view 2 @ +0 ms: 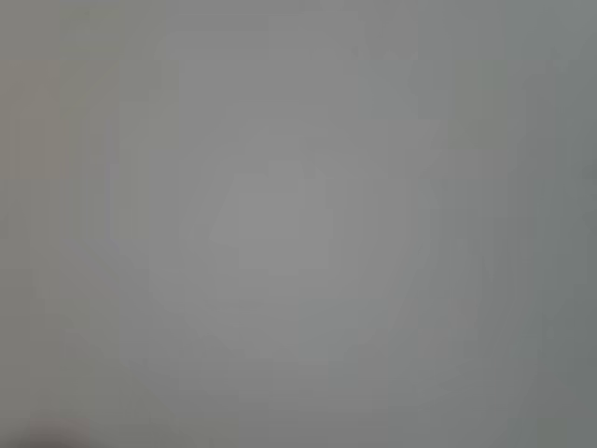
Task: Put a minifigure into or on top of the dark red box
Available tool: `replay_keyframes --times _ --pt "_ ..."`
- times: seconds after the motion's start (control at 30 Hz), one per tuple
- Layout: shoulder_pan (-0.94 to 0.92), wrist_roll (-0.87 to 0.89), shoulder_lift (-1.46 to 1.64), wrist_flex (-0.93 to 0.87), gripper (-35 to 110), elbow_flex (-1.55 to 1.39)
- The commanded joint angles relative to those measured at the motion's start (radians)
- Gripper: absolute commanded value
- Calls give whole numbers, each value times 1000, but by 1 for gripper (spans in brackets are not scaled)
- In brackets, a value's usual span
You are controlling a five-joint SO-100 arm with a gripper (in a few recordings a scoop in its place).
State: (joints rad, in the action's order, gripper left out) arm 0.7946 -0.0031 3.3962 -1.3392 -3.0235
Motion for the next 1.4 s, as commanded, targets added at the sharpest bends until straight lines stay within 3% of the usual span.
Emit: replay_keyframes --times 0.0,0.77,0.9,0.97,1.0,1.17,1.37 --pt "12 5 15 -17 0 3" --pt "6 12 15 -17 0 3" --pt "-41 120 15 -18 3 3" --pt "-9 402 15 -18 11 -12" --pt "-5 437 15 -5 14 -20" --pt "38 362 15 81 18 12" --pt "17 342 8 29 22 132"
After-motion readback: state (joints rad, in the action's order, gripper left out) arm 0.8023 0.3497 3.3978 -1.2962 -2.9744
